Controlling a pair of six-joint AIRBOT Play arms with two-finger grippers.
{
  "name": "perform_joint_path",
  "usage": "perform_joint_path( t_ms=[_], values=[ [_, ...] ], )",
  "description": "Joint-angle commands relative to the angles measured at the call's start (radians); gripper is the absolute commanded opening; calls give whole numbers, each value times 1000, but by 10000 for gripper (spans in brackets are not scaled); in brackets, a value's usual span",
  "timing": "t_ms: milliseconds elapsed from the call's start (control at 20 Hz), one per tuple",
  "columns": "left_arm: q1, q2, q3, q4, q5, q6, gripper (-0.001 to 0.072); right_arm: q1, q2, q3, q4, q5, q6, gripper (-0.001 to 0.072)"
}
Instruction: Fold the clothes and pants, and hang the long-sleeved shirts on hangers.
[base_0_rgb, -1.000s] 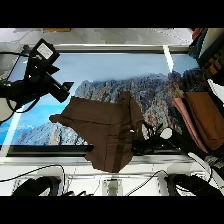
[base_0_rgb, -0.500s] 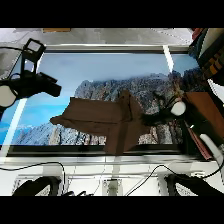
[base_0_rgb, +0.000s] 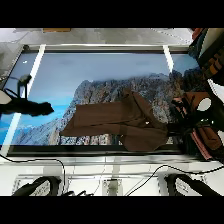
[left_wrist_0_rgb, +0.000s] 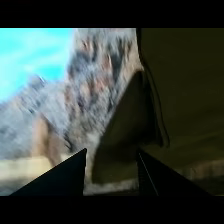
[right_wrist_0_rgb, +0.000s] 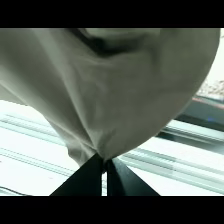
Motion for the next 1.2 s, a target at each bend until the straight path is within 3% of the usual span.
perform_joint_path(
  t_ms=[0,100,150,200,300,450,800,850,900,1050,1100,1150],
  values=[
    [31,-36,-151,-92,-38,7,358,-23,-1,-70,26,-47,-29,11],
    [40,-65,-204,-93,-30,53,389,-23,-1,-81,27,-64,-29,11],
    [44,-86,-217,-96,-21,56,489,-23,-1,-81,29,-69,-29,10],
    [46,-110,-220,-106,-19,56,516,-23,-1,-81,29,-75,-29,11],
    [46,-163,-220,-130,-18,96,516,-23,-1,-81,30,-92,-29,11],
    [63,-235,-220,-127,-19,223,515,-23,-1,-81,42,-91,-28,11],
    [159,-354,-219,-249,-34,267,509,-23,-1,-81,44,-96,-27,11],
    [154,-373,-219,-286,-35,270,482,-23,-1,-81,45,-97,-27,11],
    [150,-389,-219,-323,-34,280,405,-23,-1,-81,48,-97,-27,11],
    [152,-406,-217,-424,-35,352,72,-23,-1,-81,79,-97,-27,11],
    [155,-402,-211,-447,-42,373,22,-23,0,-81,97,-97,-27,11],
    [160,-400,-195,-468,-60,386,22,-23,2,-80,122,-97,-29,12]
  ],
)
